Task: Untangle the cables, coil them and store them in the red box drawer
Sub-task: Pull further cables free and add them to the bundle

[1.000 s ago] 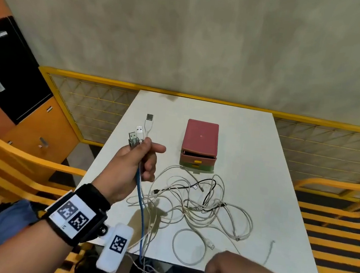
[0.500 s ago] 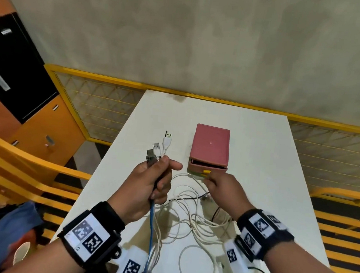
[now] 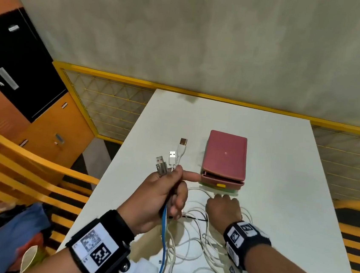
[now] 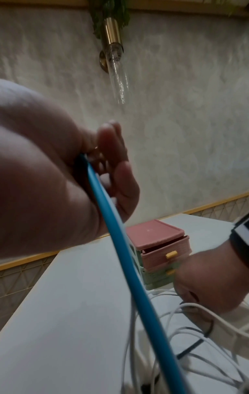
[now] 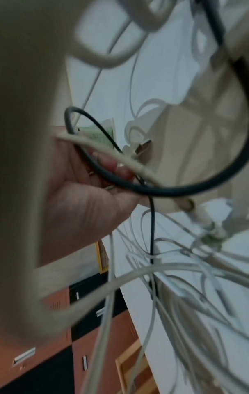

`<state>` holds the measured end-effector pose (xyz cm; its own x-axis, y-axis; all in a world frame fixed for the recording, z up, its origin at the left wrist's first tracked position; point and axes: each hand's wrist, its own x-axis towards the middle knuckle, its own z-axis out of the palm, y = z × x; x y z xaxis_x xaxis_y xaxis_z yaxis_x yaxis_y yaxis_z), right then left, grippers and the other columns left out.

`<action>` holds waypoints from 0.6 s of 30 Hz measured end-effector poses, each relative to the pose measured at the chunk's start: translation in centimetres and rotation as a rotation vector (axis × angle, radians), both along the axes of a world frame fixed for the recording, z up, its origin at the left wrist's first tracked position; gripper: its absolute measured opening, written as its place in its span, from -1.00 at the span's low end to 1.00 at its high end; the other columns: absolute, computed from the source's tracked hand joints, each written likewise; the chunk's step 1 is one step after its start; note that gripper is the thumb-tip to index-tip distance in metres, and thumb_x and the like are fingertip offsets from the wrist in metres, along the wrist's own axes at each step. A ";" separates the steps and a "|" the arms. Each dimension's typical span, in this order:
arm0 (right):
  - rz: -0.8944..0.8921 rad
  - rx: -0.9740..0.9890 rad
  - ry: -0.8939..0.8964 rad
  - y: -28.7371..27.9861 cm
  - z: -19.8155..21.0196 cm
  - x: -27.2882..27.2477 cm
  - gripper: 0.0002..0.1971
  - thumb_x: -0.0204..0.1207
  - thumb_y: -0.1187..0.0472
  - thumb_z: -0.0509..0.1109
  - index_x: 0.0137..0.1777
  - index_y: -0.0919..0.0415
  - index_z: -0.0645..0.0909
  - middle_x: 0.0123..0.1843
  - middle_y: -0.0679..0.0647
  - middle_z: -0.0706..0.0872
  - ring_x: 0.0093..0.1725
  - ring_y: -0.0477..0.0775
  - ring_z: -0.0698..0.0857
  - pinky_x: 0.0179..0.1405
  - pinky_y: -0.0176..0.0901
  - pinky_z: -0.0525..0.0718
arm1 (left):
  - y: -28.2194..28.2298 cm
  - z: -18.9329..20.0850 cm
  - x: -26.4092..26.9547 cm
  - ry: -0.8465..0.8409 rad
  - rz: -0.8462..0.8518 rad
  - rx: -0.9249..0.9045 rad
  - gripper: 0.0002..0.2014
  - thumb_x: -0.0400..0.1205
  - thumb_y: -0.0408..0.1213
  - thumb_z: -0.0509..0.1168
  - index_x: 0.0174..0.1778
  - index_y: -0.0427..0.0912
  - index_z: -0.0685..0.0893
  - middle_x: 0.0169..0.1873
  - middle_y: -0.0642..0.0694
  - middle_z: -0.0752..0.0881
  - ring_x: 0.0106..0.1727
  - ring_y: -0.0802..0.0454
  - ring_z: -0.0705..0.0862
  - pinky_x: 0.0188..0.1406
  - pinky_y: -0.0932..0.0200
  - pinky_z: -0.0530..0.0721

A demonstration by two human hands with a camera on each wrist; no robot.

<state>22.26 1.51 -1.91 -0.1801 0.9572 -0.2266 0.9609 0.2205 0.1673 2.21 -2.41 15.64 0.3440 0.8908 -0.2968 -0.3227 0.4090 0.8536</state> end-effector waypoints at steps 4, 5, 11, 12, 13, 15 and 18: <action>-0.069 -0.013 0.105 -0.9 0.7 0.7 -0.73 0.55 0.22 0.18 0.20 0.04 0.55 0.07 0.06 0.73 0.09 0.25 0.67 -0.09 0.02 0.41 | 0.4 -0.1 0.3 0.116 -0.021 0.041 -0.57 0.66 0.03 0.16 -0.08 -0.22 0.83 -0.56 -0.16 0.56 -0.60 -0.01 0.46 -0.48 0.12 0.57; -0.074 0.022 0.151 -1.0 1.4 0.8 -0.78 0.56 0.19 0.19 0.16 0.01 0.54 0.05 0.04 0.73 0.07 0.24 0.66 -0.11 0.03 0.39 | 0.4 -0.1 0.4 0.156 -0.015 0.061 -0.58 0.70 -0.01 0.16 -0.09 -0.21 0.83 -0.53 -0.16 0.59 -0.58 -0.01 0.49 -0.46 0.12 0.59; 0.046 0.091 0.703 -1.9 8.7 2.2 -0.76 0.46 0.31 0.37 0.03 -0.02 0.72 0.02 -0.10 0.72 0.03 0.04 0.70 -0.06 -0.02 0.63 | 0.6 -0.1 1.5 0.303 0.014 0.166 -0.66 0.79 -0.15 0.13 0.07 -0.22 0.80 -0.25 -0.13 0.77 -0.15 -0.05 0.75 -0.04 -0.12 0.72; 0.058 0.062 0.834 -2.4 10.5 2.6 -0.77 0.49 0.33 0.41 0.04 0.02 0.75 0.00 -0.13 0.71 0.01 -0.03 0.70 -0.02 -0.08 0.65 | 0.5 0.0 1.7 0.335 0.009 0.183 -0.67 0.79 -0.14 0.13 0.07 -0.18 0.80 -0.20 -0.10 0.81 -0.06 -0.03 0.79 0.10 -0.14 0.72; 0.056 0.041 0.947 -2.7 12.1 2.9 -0.80 0.50 0.32 0.45 0.04 0.04 0.77 -0.03 -0.18 0.71 -0.01 -0.12 0.70 0.00 -0.19 0.63 | 0.5 0.1 1.9 0.359 0.001 0.192 -0.68 0.79 -0.14 0.13 0.08 -0.14 0.80 -0.14 -0.09 0.85 0.02 0.01 0.81 0.22 -0.16 0.68; -0.004 0.003 1.127 -3.6 16.0 3.4 -0.81 0.47 0.30 0.52 0.00 0.01 0.74 -0.12 -0.24 0.73 -0.09 -0.25 0.69 -0.06 -0.39 0.60 | 0.2 0.4 2.5 0.390 -0.031 0.217 -0.68 0.79 -0.13 0.13 0.09 -0.08 0.81 -0.02 -0.08 0.87 0.12 0.05 0.81 0.33 -0.15 0.61; -0.053 -0.037 1.309 -4.9 20.7 3.7 -0.73 0.36 0.34 0.60 -0.11 0.00 0.62 -0.26 -0.17 0.72 -0.24 -0.15 0.67 -0.21 -0.26 0.64 | -0.5 0.9 3.7 0.391 -0.097 0.253 -0.67 0.80 -0.14 0.12 0.15 -0.11 0.80 0.06 -0.08 0.87 0.18 0.01 0.79 0.40 -0.18 0.58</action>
<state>26.01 -3.36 18.75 -0.2482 0.9668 0.0605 0.4134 0.1622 -0.8960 5.95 -2.92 16.51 0.3344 0.9213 -0.1984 0.0724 0.1848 0.9801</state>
